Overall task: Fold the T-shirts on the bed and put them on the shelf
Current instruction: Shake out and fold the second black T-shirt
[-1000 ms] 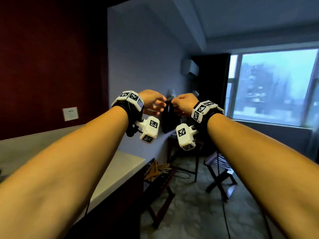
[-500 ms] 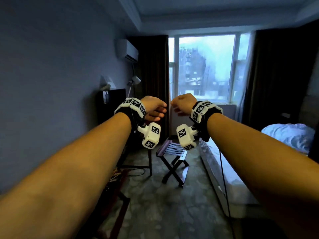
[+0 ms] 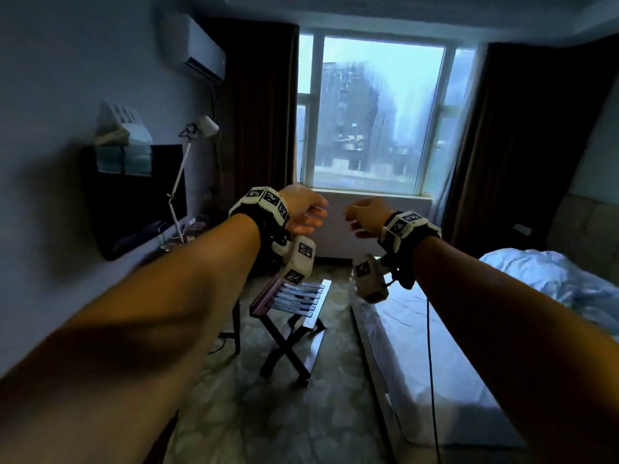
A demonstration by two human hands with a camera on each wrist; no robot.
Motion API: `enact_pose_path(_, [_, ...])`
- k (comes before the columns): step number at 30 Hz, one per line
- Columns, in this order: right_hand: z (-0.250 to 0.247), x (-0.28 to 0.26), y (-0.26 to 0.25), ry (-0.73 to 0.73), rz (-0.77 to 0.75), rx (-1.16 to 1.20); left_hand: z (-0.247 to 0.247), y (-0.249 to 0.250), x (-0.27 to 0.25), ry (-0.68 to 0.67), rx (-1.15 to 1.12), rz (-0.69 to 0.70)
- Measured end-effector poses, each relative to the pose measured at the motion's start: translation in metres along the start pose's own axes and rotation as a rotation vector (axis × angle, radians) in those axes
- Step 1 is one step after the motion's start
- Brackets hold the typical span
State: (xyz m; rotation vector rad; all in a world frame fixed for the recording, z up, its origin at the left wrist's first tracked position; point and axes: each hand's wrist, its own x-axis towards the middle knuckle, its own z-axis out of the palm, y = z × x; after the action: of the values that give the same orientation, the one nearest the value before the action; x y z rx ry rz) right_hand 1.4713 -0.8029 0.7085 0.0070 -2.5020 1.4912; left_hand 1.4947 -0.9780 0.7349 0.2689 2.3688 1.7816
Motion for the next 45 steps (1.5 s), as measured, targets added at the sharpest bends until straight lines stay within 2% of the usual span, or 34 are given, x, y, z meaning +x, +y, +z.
enact_pose_path(4, [0.002,0.093,0.041,-0.06,0.029,-0.003,0.002,-0.024,0.113,-0.12,-0.069,-0.029])
enact_pose_path(6, [0.004,0.144,0.062,-0.057,0.047,0.009,-0.001,-0.037,0.177,-0.131,-0.036,-0.043])
enact_pose_path(9, [0.006,0.217,0.093,-0.008,0.065,0.0,-0.006,-0.052,0.268,-0.099,0.024,-0.02])
enact_pose_path(16, [-0.013,0.37,0.155,0.145,0.14,-0.029,0.017,-0.045,0.456,-0.202,0.038,0.015])
enact_pose_path(20, [-0.034,0.449,0.205,0.199,0.18,-0.016,0.05,-0.054,0.559,-0.262,0.056,-0.01])
enact_pose_path(28, [-0.091,0.62,0.349,0.272,0.301,-0.038,0.143,-0.089,0.773,-0.32,0.073,-0.079])
enact_pose_path(32, [-0.129,0.716,0.412,0.276,0.335,-0.089,0.192,-0.088,0.882,-0.348,0.063,-0.119])
enact_pose_path(38, [-0.164,0.822,0.485,0.27,0.439,-0.042,0.238,-0.089,1.016,-0.381,0.066,-0.18])
enact_pose_path(45, [-0.191,0.945,0.589,0.321,0.558,-0.031,0.294,-0.117,1.181,-0.46,0.115,-0.214])
